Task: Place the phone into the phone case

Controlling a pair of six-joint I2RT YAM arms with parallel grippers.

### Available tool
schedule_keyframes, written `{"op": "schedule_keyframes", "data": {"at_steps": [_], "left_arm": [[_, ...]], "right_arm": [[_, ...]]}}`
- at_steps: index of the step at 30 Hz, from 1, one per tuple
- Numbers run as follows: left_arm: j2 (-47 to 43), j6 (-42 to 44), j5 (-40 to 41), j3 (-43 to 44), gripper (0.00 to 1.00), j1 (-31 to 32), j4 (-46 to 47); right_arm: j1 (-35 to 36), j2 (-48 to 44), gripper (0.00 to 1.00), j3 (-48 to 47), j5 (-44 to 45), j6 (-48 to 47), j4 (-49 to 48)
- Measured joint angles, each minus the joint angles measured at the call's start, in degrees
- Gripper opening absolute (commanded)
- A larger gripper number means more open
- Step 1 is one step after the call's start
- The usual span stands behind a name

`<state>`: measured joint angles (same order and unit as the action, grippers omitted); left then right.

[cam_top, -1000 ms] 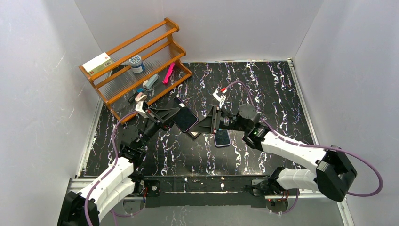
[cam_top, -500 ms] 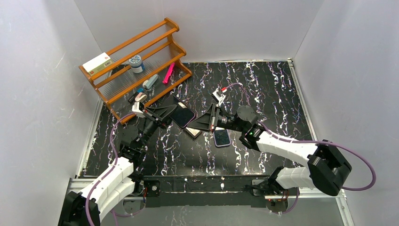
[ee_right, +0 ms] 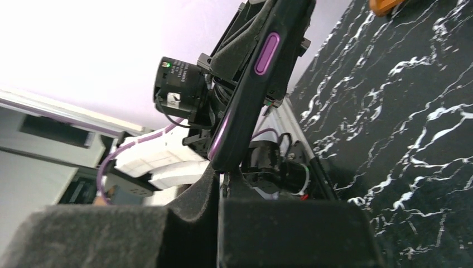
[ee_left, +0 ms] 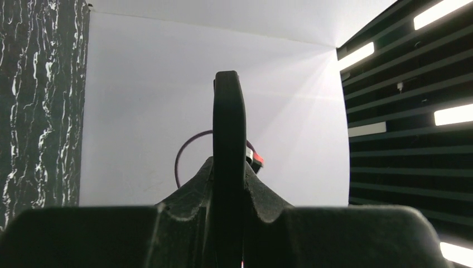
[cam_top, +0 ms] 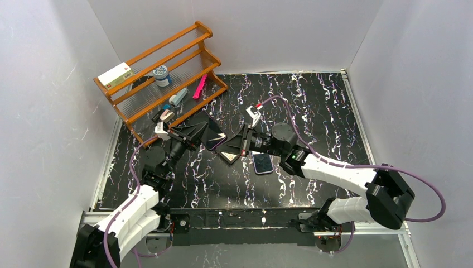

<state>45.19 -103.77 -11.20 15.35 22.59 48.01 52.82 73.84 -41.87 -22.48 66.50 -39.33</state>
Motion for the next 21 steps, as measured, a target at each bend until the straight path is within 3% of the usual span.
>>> {"op": "schedule_keyframes", "data": {"at_steps": [5,10,17,21], "left_arm": [[2.0,-1.9,1.2,0.0,0.0,-0.3,1.7],[3.9,-1.6,1.1,0.0,0.0,-0.3,0.4],[2.8,-5.6,-2.9,0.2,0.0,1.9,7.7],[2.7,-5.5,-3.2,0.2,0.0,1.9,9.0]], "right_arm": [[3.7,0.1,0.01,-5.6,6.1,-8.9,11.9],[5.5,-0.1,0.01,-5.9,11.0,-13.4,17.6],[5.8,0.5,0.01,3.6,21.5,-17.8,35.3],[5.7,-2.2,0.2,6.7,23.0,-18.5,39.7]]}}
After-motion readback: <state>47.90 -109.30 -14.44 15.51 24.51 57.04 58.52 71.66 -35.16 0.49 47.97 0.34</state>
